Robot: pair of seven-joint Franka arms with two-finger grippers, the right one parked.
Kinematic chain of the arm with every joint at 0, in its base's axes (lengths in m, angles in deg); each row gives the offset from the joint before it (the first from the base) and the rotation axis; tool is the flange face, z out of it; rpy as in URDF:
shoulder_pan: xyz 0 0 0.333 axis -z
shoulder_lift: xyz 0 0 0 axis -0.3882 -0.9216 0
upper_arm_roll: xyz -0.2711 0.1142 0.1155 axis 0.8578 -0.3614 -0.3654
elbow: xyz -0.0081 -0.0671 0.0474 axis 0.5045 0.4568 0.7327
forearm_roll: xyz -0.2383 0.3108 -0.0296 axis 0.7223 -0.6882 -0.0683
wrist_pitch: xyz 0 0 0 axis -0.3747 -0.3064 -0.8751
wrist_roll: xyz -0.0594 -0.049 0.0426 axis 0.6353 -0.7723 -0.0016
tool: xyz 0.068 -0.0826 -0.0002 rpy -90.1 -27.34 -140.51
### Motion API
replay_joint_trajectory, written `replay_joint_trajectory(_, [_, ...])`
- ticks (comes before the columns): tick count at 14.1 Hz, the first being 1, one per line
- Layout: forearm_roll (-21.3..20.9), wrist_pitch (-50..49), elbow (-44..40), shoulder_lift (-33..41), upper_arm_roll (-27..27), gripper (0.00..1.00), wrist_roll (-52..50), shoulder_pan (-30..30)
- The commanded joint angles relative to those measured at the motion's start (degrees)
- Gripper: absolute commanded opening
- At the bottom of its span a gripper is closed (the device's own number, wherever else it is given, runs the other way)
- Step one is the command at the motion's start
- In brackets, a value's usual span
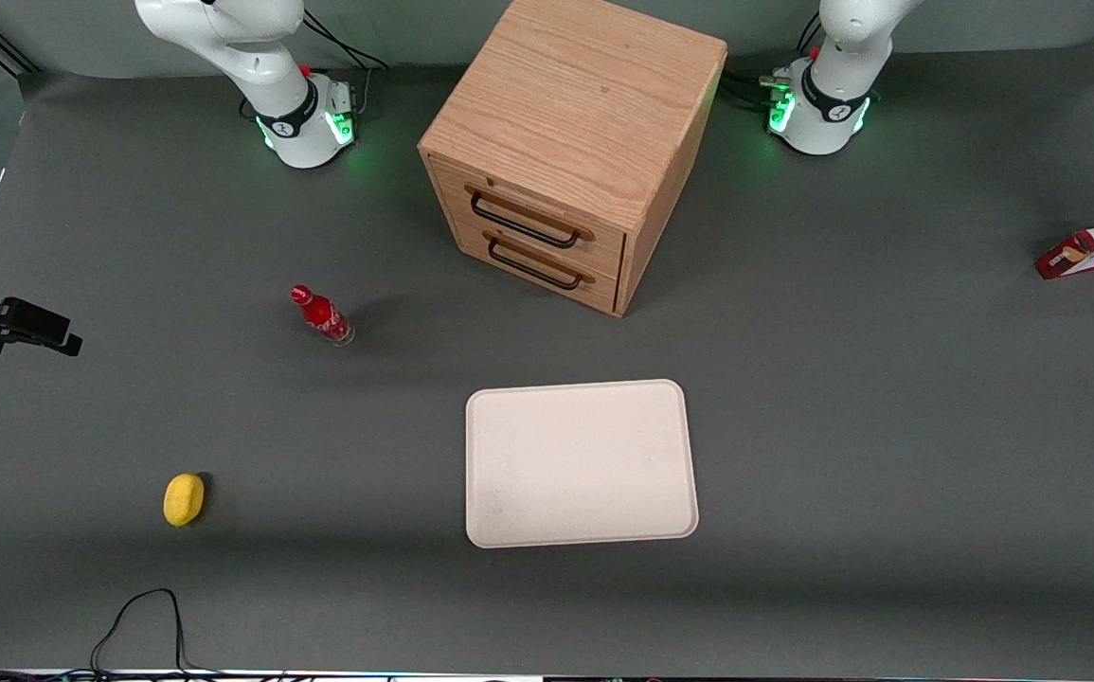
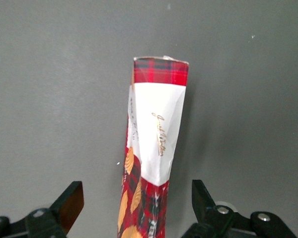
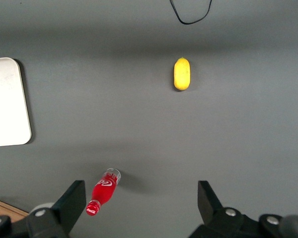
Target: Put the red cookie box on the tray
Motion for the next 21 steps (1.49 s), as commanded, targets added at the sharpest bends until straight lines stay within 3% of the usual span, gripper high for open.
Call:
replay_joint_trajectory(1, [2.23,1.46,-0.11,-1.65,0.38,0.85,1.94,-1.2])
replay_joint_trajectory(2, [2.58,1.56,-0.11,-2.09,0.47,0.68,1.94,-1.73])
replay_joint_trajectory(3, [2.58,1.48,-0.19,-2.1,0.39,0.39,2.03,-1.82])
replay_joint_trajectory(4, [2.58,1.56,-0.19,-2.1,0.38,0.03,2.12,-1.73])
replay_joint_trajectory(10, [2.05,1.65,-0.63,-2.01,0.47,0.0,0.72,-0.86])
replay_joint_trajectory(14, [1.79,-2.64,-2.12,1.41,0.82,0.0,-9.54,2.83])
replay_joint_trajectory(21, [1.44,-16.87,-11.69,4.49,3.98,0.0,-35.02,9.15])
